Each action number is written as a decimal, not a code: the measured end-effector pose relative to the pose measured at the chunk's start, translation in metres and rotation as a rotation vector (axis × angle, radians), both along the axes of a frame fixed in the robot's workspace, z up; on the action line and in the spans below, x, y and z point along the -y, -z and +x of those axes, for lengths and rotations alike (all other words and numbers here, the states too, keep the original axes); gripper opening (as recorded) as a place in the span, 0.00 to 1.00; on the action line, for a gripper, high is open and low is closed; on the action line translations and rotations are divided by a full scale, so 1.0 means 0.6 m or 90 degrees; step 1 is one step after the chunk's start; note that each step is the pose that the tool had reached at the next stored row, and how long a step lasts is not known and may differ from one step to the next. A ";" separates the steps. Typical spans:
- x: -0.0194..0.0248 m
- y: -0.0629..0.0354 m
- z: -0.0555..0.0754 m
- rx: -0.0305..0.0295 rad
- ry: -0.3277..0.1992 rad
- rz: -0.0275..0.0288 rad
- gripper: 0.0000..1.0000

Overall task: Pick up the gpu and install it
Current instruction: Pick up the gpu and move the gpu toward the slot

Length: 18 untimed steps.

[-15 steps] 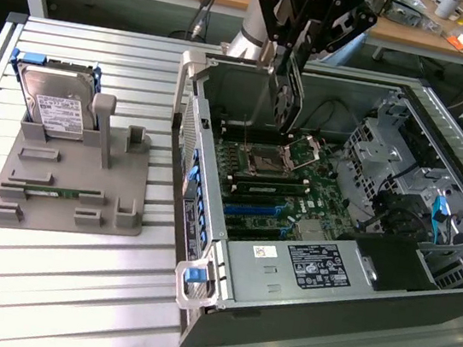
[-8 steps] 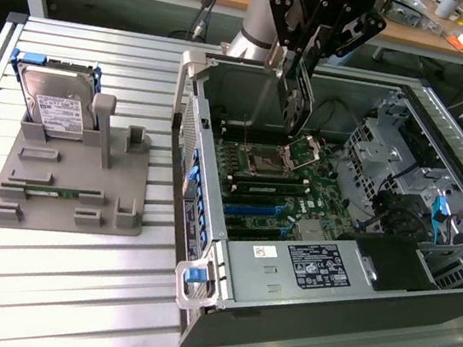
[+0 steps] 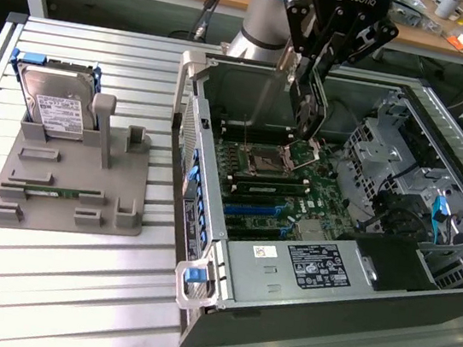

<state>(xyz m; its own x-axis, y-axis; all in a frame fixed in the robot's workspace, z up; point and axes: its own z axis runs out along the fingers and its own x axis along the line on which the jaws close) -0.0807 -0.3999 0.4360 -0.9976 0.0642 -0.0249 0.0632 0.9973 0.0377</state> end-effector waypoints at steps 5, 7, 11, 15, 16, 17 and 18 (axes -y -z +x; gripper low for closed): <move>0.0000 0.004 0.018 0.0000 0.000 -0.0006 0.26; 0.0000 0.006 0.026 0.0000 0.000 -0.0010 0.26; 0.0000 0.011 0.046 0.0000 0.000 -0.0016 0.26; 0.0001 0.017 0.065 0.0000 0.000 -0.0022 0.26; 0.0001 0.018 0.069 0.0000 0.000 -0.0023 0.26; 0.0002 0.020 0.073 0.0000 0.000 -0.0024 0.26; 0.0008 0.022 0.077 0.0000 0.000 -0.0026 0.26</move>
